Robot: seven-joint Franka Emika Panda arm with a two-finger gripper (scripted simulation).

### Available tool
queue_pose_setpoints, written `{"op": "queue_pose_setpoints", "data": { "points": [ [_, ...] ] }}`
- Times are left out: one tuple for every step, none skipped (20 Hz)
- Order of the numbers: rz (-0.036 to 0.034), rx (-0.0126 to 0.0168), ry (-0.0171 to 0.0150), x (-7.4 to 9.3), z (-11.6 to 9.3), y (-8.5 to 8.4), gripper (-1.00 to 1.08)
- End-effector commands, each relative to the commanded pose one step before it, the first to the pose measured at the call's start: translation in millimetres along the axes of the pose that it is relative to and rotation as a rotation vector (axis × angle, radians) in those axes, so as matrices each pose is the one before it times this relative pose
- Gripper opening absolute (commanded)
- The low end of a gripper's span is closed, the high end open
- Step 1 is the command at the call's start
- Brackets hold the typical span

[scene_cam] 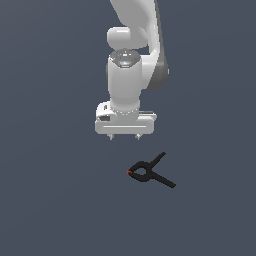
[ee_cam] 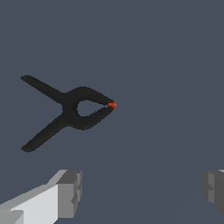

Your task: Pick up the object and move it to a goal position.

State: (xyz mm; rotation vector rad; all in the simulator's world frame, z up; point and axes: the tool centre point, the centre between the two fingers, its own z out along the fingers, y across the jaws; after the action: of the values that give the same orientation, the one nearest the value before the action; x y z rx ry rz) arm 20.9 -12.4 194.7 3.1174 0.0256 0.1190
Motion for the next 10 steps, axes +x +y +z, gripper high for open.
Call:
{"op": "queue_pose_setpoints", "data": {
  "points": [
    [0.0, 0.0, 0.0, 0.0, 0.0, 0.01, 0.28],
    [0.00018, 0.00032, -0.0009, -0.19, 0.36, -0.27, 0.28],
    [0.00058, 0.00089, -0.00245, -0.58, 0.92, -0.76, 0.28],
    [0.00106, 0.00145, -0.00404, -0.96, 1.51, -1.21, 0.28],
    [0.00174, 0.00191, -0.00544, -1.3, 2.01, -1.54, 0.28],
    [0.00188, 0.00153, -0.00446, -1.12, 1.59, -1.16, 0.28],
    [0.00167, 0.0009, -0.00272, -0.74, 0.89, -0.61, 0.28],
    [0.00103, 0.00027, -0.00087, -0.33, 0.19, -0.17, 0.28],
    [-0.00028, -0.0002, 0.0006, 0.16, -0.2, 0.17, 0.28],
    [-0.00205, -0.00018, 0.00073, 0.42, 0.01, -0.04, 0.28]
  ]
}}
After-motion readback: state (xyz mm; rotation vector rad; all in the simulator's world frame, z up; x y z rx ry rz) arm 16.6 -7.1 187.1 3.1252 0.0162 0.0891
